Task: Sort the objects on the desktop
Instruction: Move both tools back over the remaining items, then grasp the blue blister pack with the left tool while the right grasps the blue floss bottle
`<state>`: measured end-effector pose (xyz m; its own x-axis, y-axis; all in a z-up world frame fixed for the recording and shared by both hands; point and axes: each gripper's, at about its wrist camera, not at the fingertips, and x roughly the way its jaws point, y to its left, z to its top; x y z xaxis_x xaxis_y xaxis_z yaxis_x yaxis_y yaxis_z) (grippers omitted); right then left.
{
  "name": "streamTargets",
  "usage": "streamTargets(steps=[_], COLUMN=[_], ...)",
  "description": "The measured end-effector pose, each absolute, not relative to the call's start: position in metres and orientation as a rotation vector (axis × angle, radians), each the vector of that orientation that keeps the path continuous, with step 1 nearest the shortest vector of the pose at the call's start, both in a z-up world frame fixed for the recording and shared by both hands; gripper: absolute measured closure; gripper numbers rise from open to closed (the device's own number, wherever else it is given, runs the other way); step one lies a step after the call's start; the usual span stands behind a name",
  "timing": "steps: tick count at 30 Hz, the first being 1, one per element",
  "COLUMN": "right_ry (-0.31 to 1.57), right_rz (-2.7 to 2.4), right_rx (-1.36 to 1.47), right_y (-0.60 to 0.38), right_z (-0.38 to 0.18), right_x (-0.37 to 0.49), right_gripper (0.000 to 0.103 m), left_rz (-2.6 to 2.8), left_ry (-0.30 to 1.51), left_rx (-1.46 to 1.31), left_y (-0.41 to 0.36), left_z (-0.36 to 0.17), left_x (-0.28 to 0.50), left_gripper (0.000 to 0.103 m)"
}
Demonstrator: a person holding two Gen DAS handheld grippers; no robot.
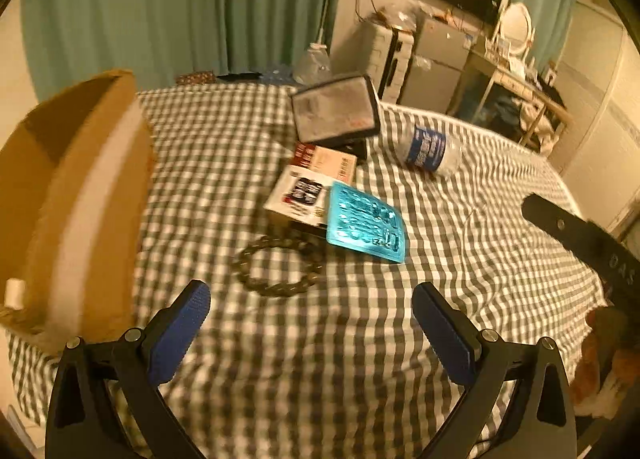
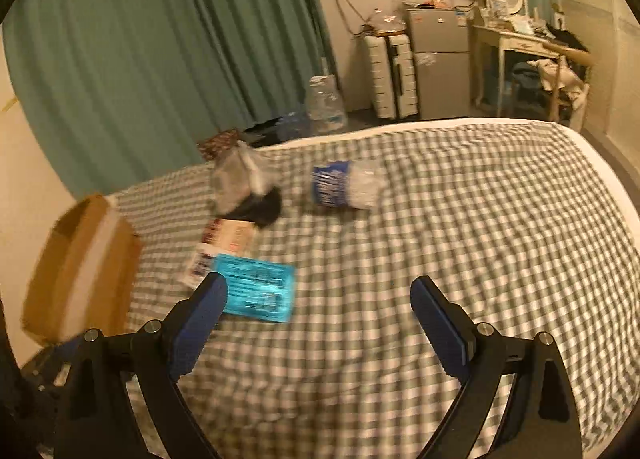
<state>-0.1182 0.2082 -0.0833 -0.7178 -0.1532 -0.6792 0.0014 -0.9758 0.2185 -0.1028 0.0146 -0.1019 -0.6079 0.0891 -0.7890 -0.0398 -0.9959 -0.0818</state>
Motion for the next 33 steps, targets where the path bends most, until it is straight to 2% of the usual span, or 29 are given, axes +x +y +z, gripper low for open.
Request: streamTargets(steps=[4,10,16,19,24,28,33], right_ry=[-0.285,-0.371,-0.326,-0.281,-0.427,-0.459,-0.512], right_rz=[-2.833,-2.819,-2.818,-2.835,-2.797,-2.778,-2.76], right_rx=[1.215,1.28,1.28,1.276,1.298,1.352,1.371], right_y=[0.223,0.241,0.243,0.245,0.255,0.263,0.266], right_z=[-0.108,-0.13,-0.137,-0.138,-0.147,-0.155,-0.155], right_x=[-0.132,-0.155,-0.175,-0.197,-0.21,-0.205,-0.201], right_gripper=[0.01,0.01,0.01,0.01,0.01,0.01,0.01], left_rz=[2.784,2.732,2.676,2.727,2.775,2.778,2.758], left_ry=[-0.077,-0.131,-0.189,-0.089,0.201,0.378,0.355], left_rx=[-1.399,-1.466,-1.539,-1.517,-1.475,-1.475,-1.431], left_y=[0.037,0.061,0.068,0.078,0.104,0.119,0.117], left_z=[-0.122,-0.156,-0.178,-0.176,-0.179,-0.187,-0.182], left_x=[-0.126,-0.161,-0.185,-0.185,-0.183,-0.186,-0.186], left_gripper=[0.0,0.0,0.0,0.0,0.0,0.0,0.002])
